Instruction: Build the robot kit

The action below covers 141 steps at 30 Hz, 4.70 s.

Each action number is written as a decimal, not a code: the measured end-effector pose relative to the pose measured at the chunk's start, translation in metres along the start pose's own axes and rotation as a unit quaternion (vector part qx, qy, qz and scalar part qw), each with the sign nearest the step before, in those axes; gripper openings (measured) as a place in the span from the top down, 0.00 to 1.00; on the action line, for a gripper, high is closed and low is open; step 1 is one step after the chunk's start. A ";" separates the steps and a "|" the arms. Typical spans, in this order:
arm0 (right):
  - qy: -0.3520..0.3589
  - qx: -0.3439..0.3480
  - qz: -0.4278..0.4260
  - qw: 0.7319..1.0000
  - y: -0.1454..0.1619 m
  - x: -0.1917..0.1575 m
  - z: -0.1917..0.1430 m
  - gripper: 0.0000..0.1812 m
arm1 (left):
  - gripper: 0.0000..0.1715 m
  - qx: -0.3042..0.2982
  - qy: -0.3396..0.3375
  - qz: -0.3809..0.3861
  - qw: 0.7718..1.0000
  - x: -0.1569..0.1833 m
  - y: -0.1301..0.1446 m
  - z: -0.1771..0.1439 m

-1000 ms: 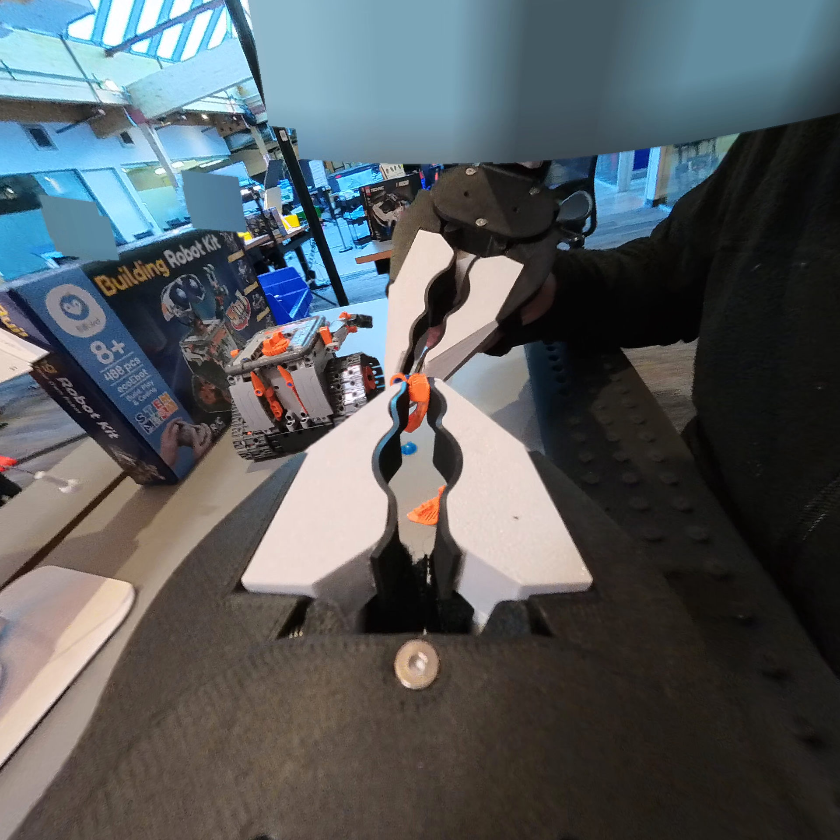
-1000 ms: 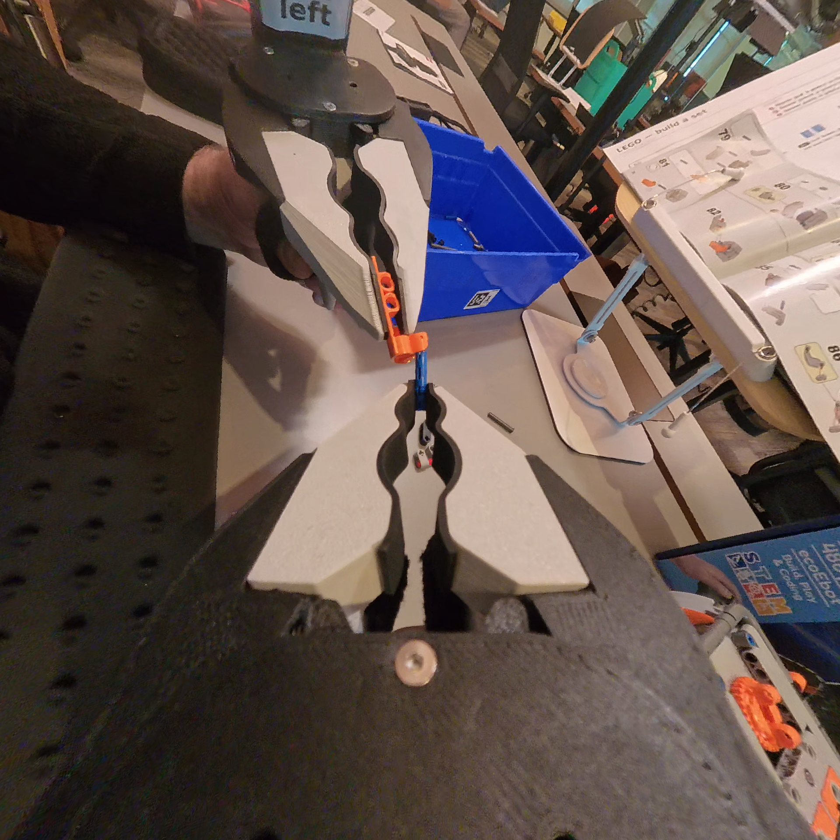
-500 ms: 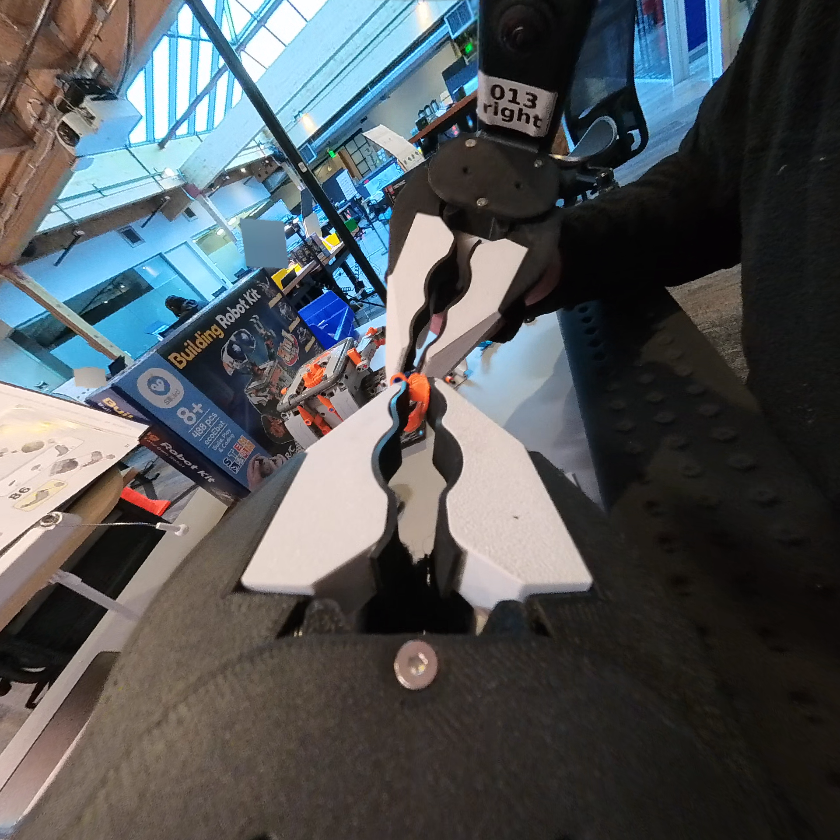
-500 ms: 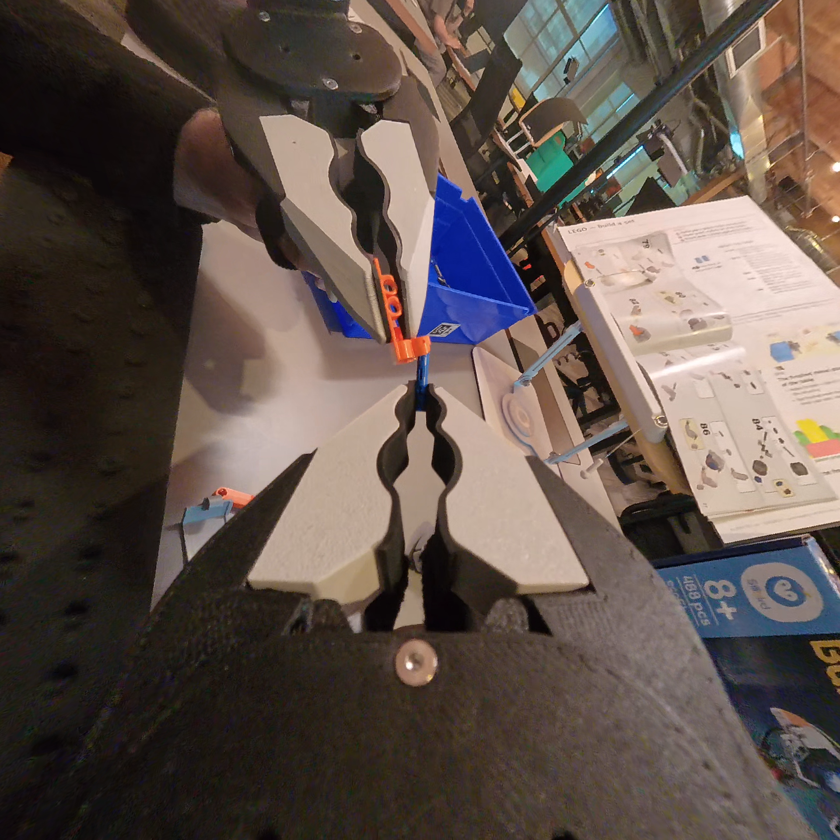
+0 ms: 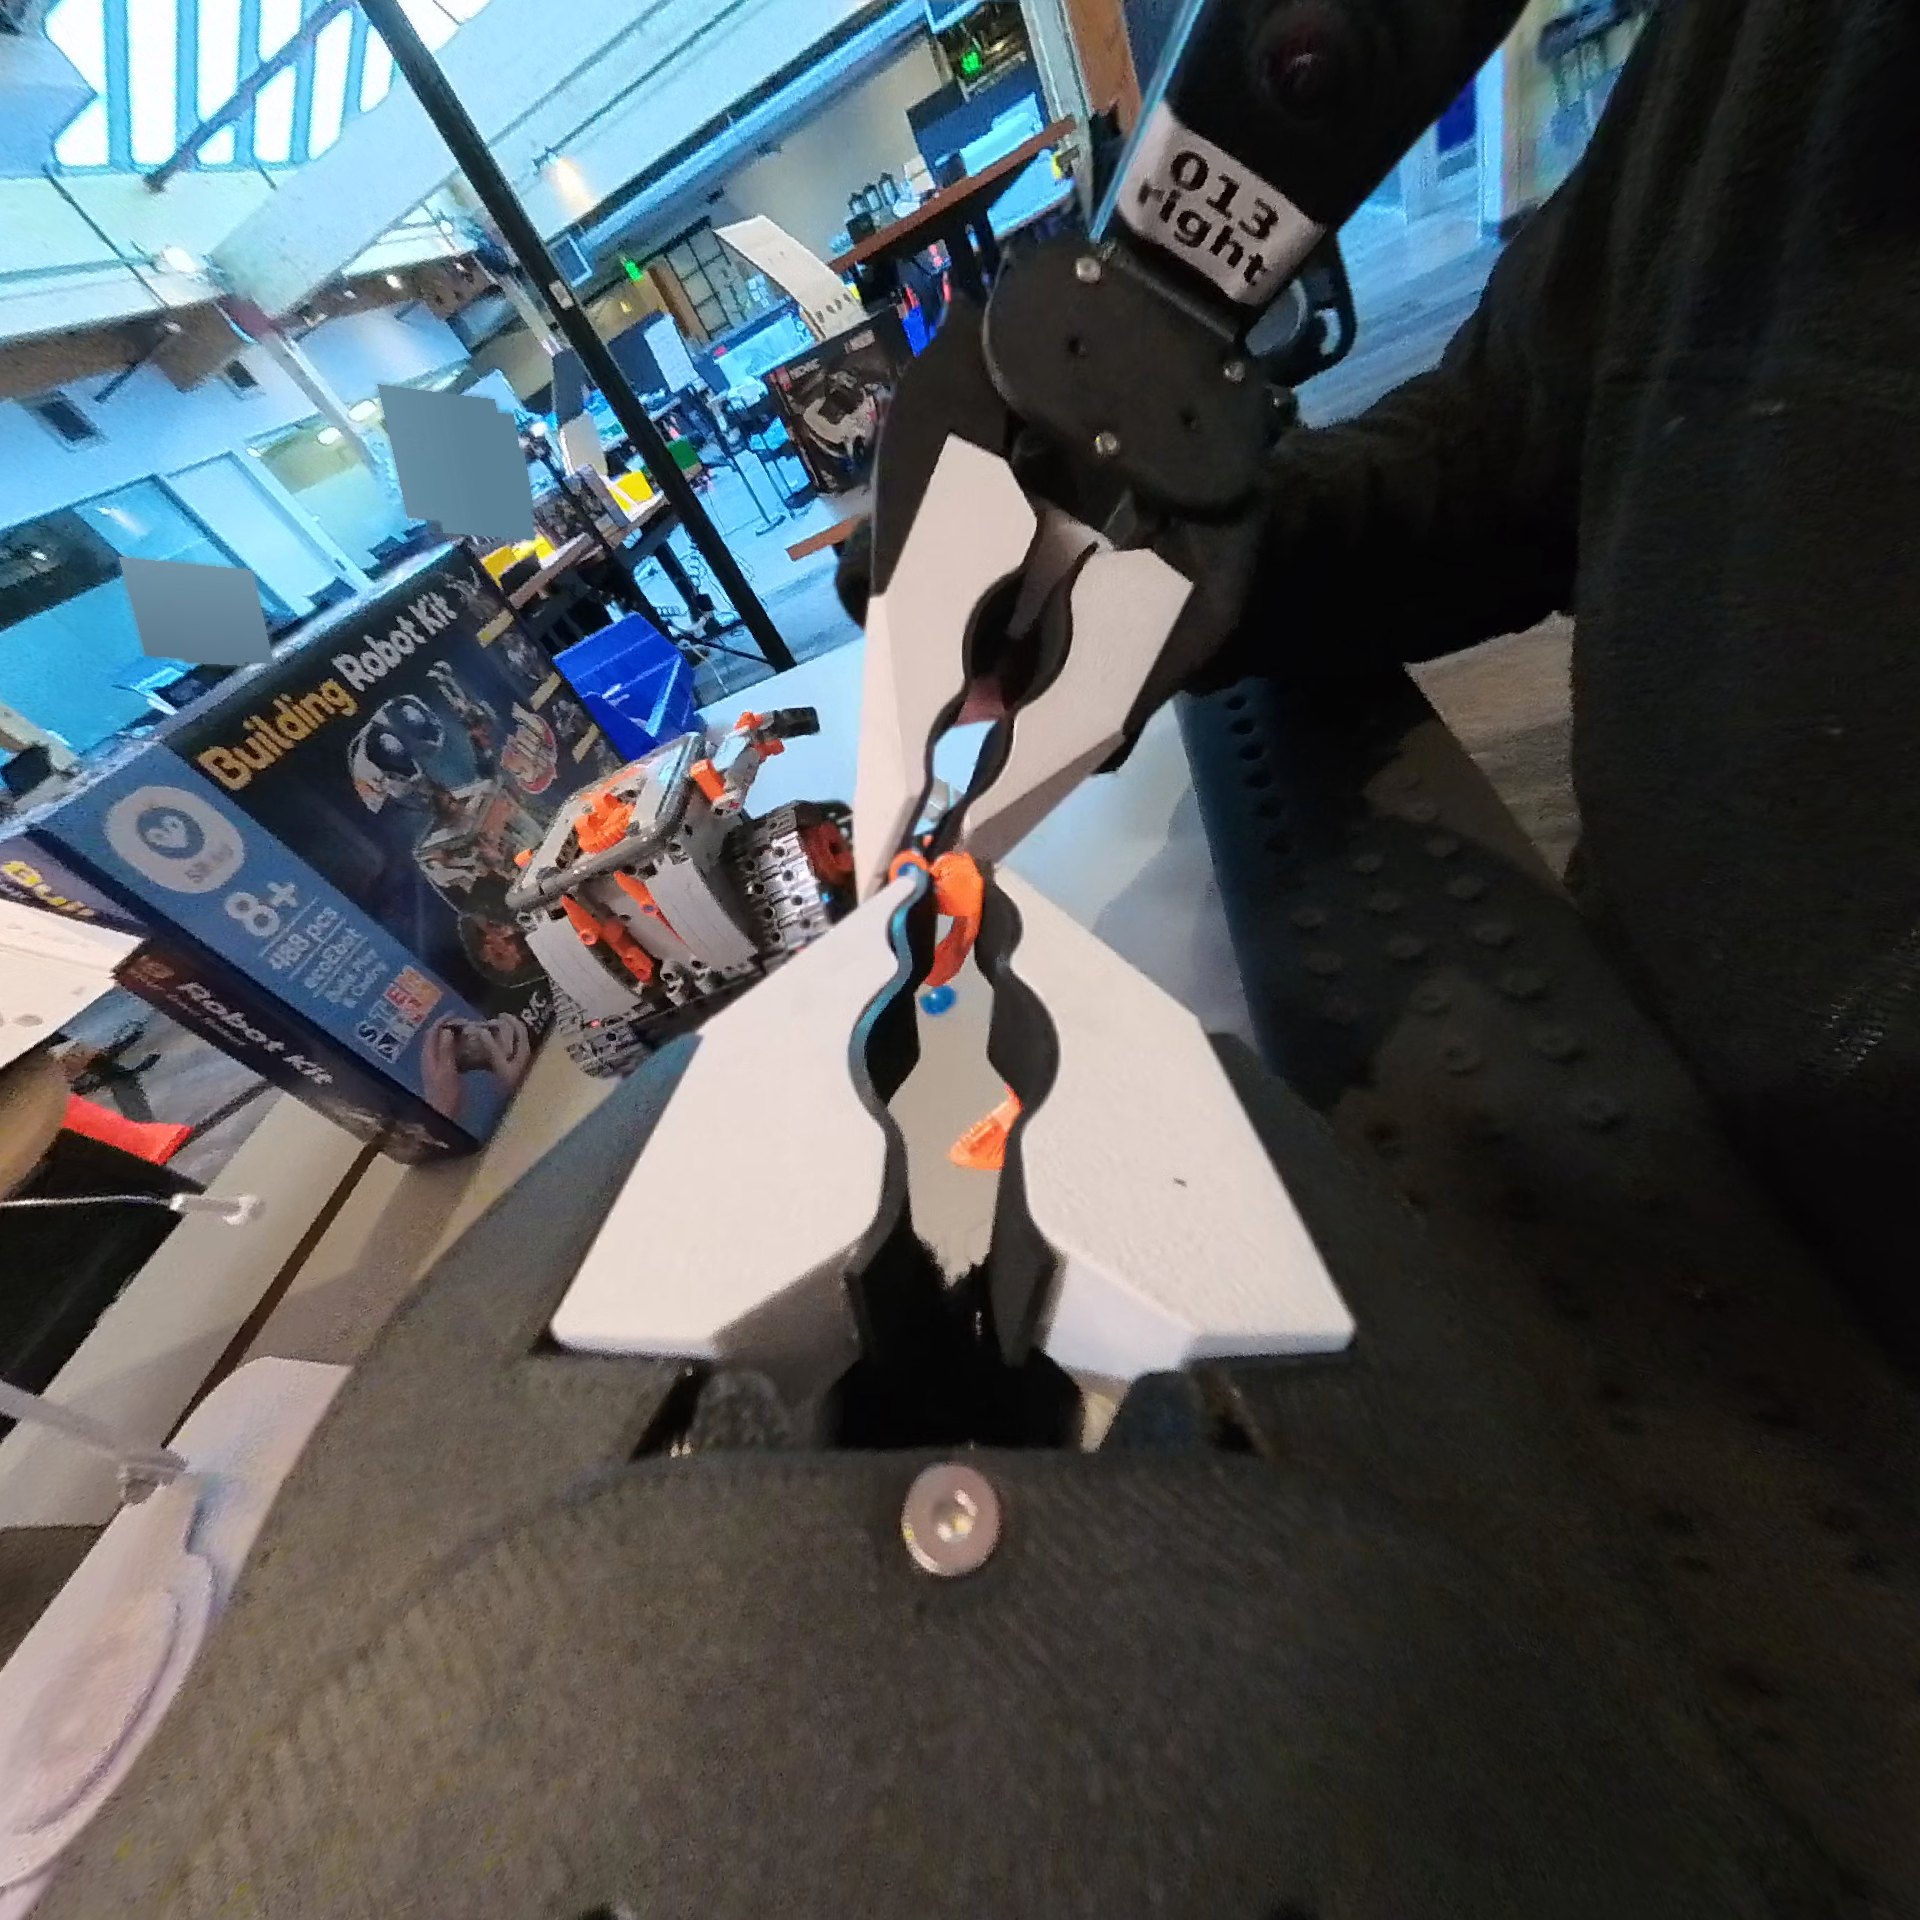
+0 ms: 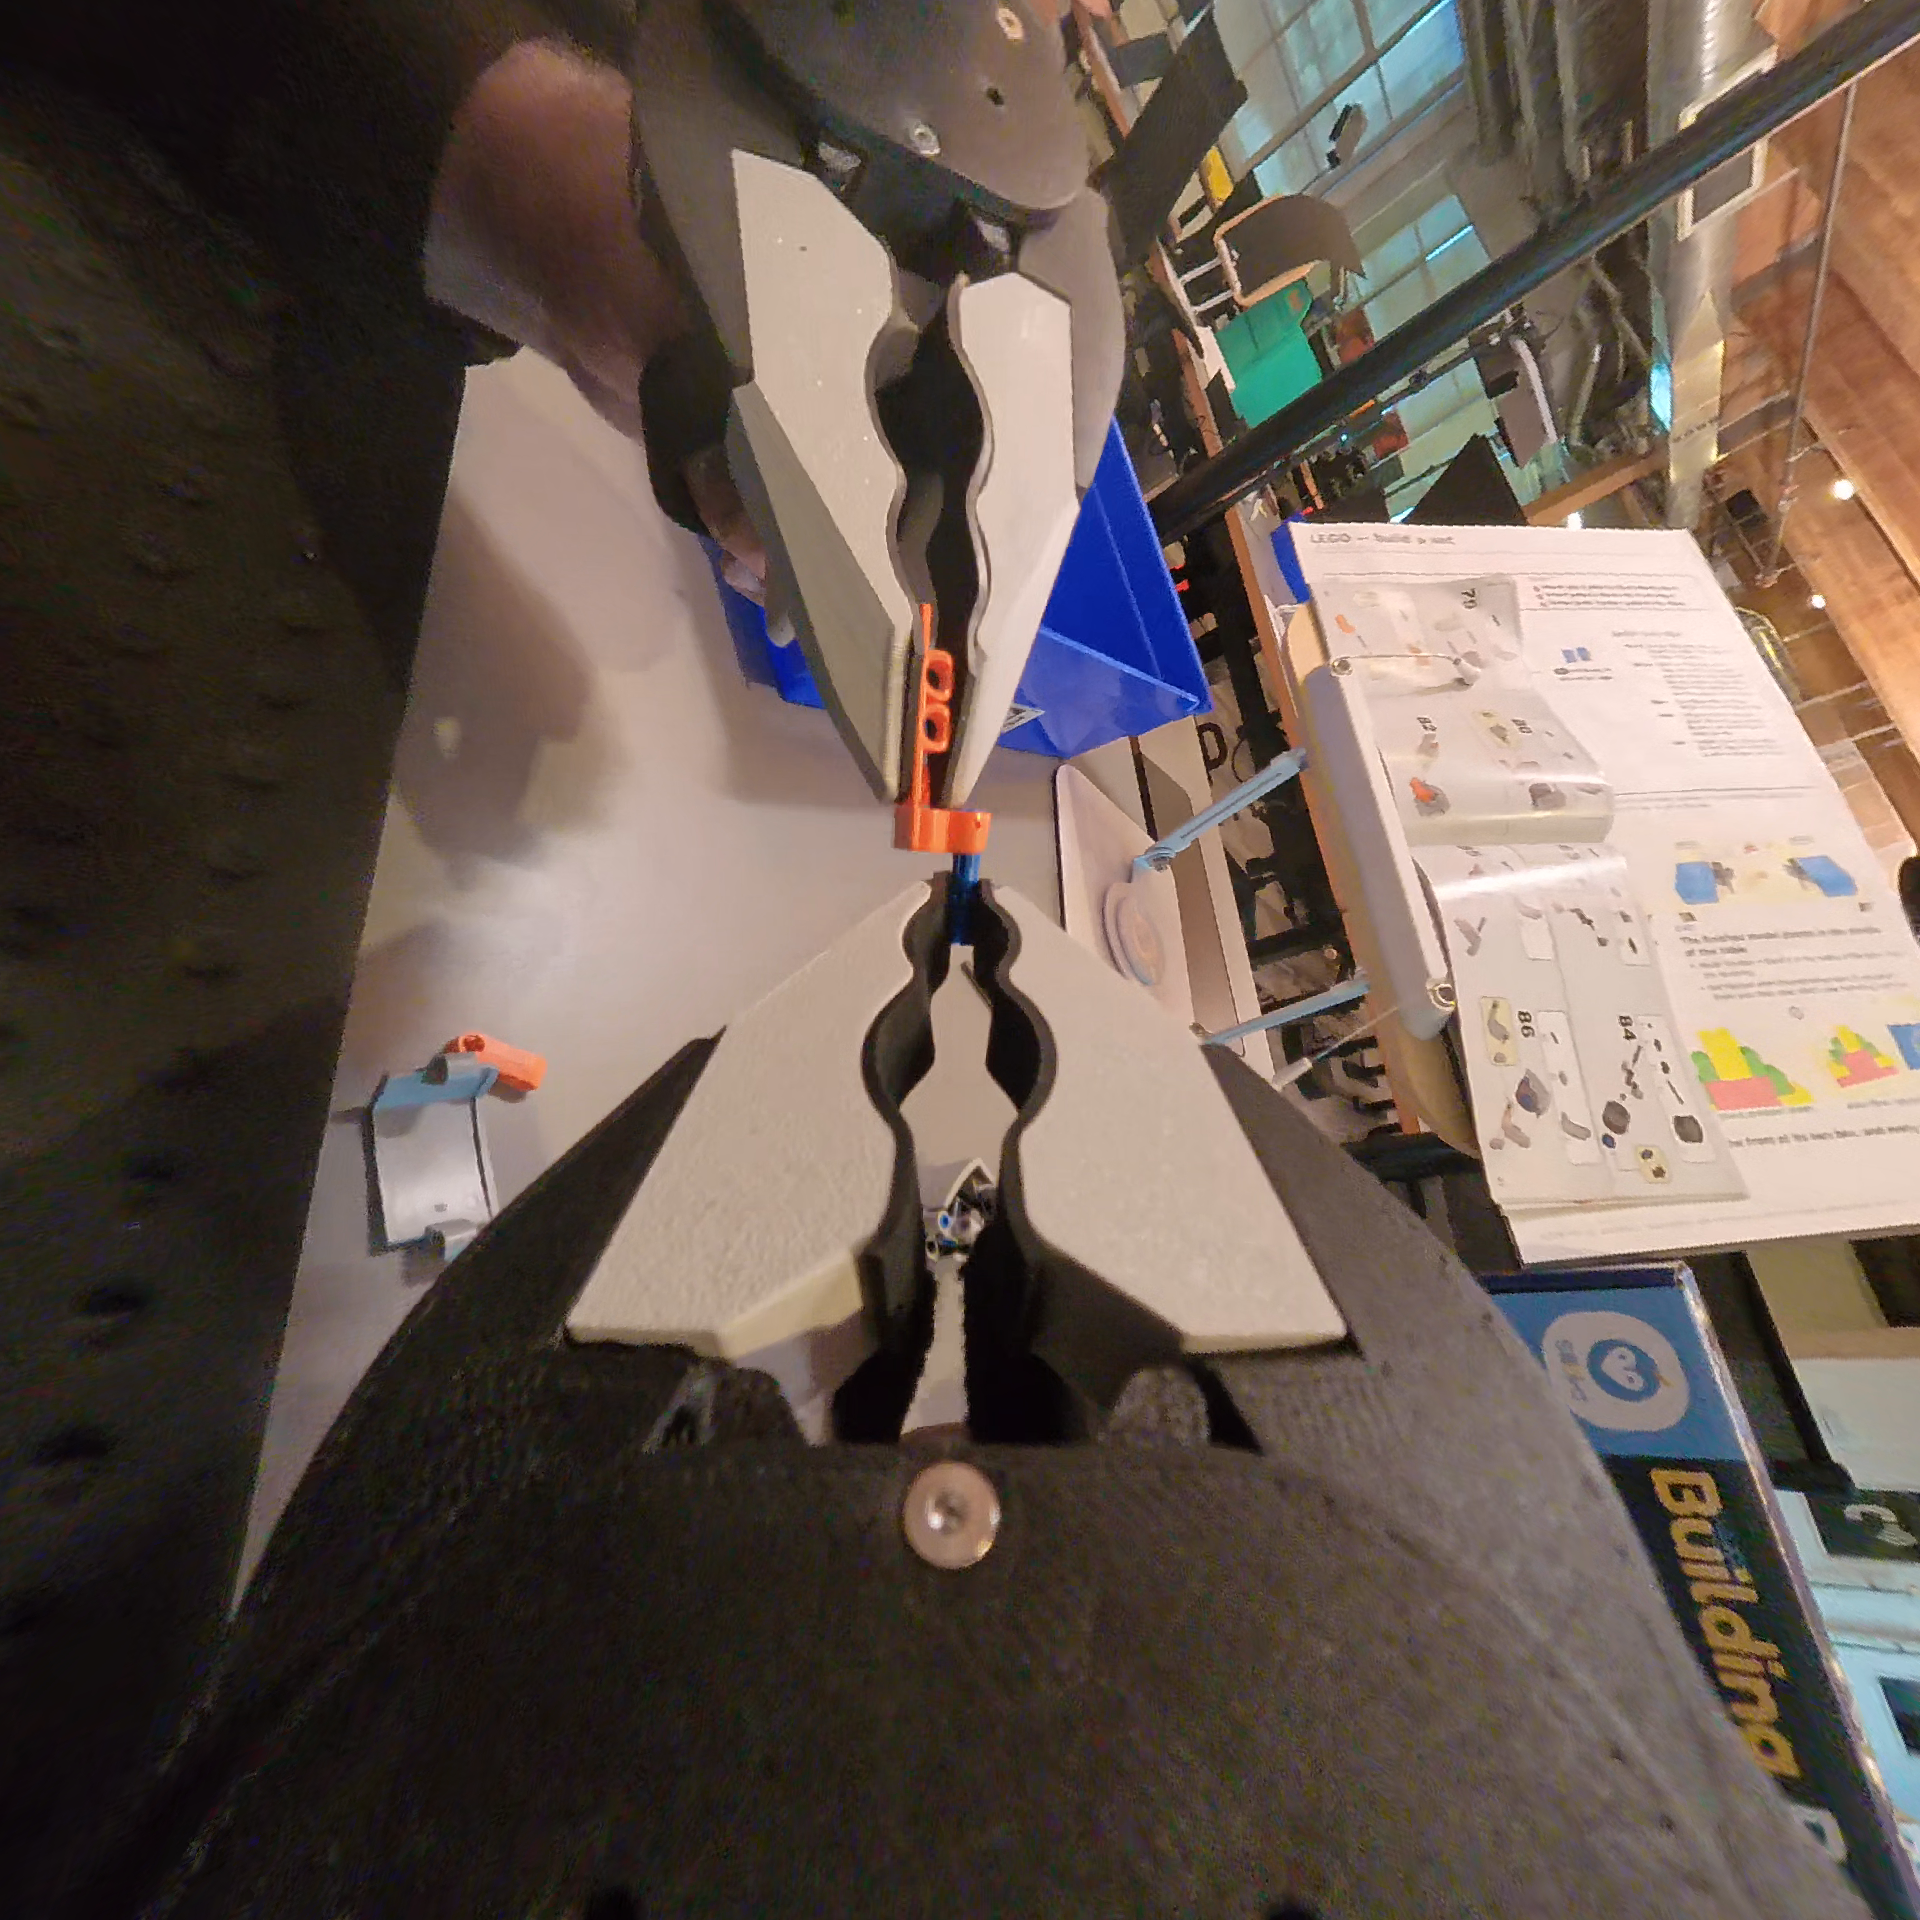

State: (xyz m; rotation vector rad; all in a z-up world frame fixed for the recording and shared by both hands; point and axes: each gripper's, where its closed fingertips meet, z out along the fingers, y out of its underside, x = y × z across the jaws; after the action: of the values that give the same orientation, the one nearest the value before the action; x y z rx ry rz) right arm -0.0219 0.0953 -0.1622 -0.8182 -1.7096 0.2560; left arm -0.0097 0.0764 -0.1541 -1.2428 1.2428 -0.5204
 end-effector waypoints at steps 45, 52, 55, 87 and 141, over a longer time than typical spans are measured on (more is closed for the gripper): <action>-0.117 0.046 0.198 0.972 0.003 -0.009 0.007 0.99 | 0.97 0.088 0.043 -0.170 0.981 -0.009 -0.010 -0.008; -0.122 0.060 0.220 0.966 0.005 -0.004 0.002 0.97 | 0.97 0.126 0.065 -0.224 0.964 -0.016 -0.014 -0.010; -0.132 0.073 0.243 0.958 0.002 -0.003 0.001 0.99 | 0.97 0.134 0.064 -0.223 0.963 -0.017 -0.015 -0.011; -0.114 0.029 0.220 0.968 0.022 -0.001 -0.003 0.99 | 0.97 0.054 0.013 -0.162 0.985 -0.012 0.006 -0.008; -0.140 0.002 0.271 0.952 0.040 0.016 0.004 0.90 | 0.93 0.015 -0.071 -0.151 0.986 -0.033 0.023 -0.001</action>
State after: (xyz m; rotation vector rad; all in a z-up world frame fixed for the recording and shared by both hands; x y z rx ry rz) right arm -0.0111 0.1354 -0.1740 -1.2903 -1.7084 0.7801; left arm -0.0279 0.1115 -0.1613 -1.4266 0.9285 -0.6532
